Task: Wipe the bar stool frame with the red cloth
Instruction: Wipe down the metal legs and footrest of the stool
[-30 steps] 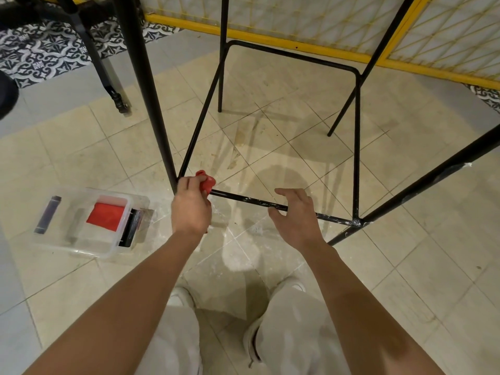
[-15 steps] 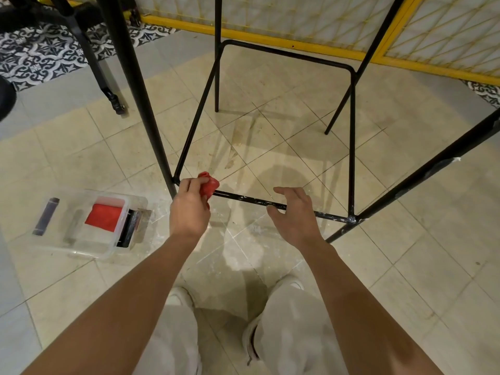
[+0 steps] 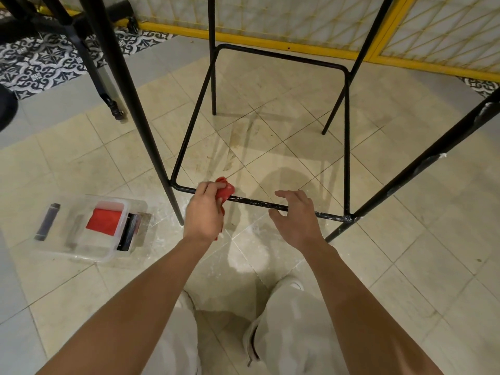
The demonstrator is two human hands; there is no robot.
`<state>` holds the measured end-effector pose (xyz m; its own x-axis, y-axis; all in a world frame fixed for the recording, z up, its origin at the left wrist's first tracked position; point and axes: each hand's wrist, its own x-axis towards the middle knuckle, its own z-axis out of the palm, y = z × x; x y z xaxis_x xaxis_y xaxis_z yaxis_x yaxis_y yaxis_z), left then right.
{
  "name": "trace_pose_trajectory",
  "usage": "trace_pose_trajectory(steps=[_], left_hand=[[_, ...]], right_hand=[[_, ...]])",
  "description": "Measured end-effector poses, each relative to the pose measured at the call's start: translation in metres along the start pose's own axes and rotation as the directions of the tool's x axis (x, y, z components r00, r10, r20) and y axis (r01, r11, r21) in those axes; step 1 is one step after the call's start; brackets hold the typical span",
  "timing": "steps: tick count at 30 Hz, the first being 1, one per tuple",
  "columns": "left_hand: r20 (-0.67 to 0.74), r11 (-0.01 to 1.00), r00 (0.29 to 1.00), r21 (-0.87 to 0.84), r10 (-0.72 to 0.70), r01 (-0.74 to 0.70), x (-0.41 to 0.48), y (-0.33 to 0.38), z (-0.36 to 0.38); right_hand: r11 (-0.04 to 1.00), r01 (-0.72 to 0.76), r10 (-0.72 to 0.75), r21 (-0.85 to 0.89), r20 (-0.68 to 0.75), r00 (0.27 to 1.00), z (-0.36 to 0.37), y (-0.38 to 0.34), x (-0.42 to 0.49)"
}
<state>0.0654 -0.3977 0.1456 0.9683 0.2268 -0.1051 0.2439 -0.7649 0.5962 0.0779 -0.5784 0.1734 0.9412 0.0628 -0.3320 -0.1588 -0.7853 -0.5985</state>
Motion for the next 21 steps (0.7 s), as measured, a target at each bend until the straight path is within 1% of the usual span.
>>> trace_pose_trajectory(steps=[3,6,12,16,18,21], left_hand=[[-0.041,0.999,0.998,0.019,-0.05,0.05,-0.001,-0.004,-0.001],[-0.008,0.998,0.998,0.008,-0.068,0.068,-0.003,0.009,0.006],[0.106,1.0,0.994,0.001,0.001,-0.001,-0.004,0.022,0.017],[0.144,0.999,0.989,0.007,0.032,-0.033,-0.001,0.017,0.009],[0.128,1.0,0.992,0.014,0.01,-0.012,-0.001,0.013,0.007],[0.069,0.997,0.995,0.021,-0.078,0.077,-0.001,0.013,0.006]], right_hand=[[1.0,-0.01,0.01,0.01,-0.001,1.0,-0.002,0.002,-0.001],[0.999,-0.015,0.016,0.036,-0.007,1.0,-0.004,0.003,-0.001],[0.998,-0.019,0.02,0.058,-0.009,1.0,-0.007,0.003,-0.001],[0.997,-0.02,0.021,0.069,-0.007,1.0,-0.008,0.004,-0.001],[0.997,-0.019,0.019,0.07,-0.007,1.0,-0.009,0.005,-0.002],[0.998,-0.022,0.022,0.057,-0.001,1.0,-0.009,0.007,-0.002]])
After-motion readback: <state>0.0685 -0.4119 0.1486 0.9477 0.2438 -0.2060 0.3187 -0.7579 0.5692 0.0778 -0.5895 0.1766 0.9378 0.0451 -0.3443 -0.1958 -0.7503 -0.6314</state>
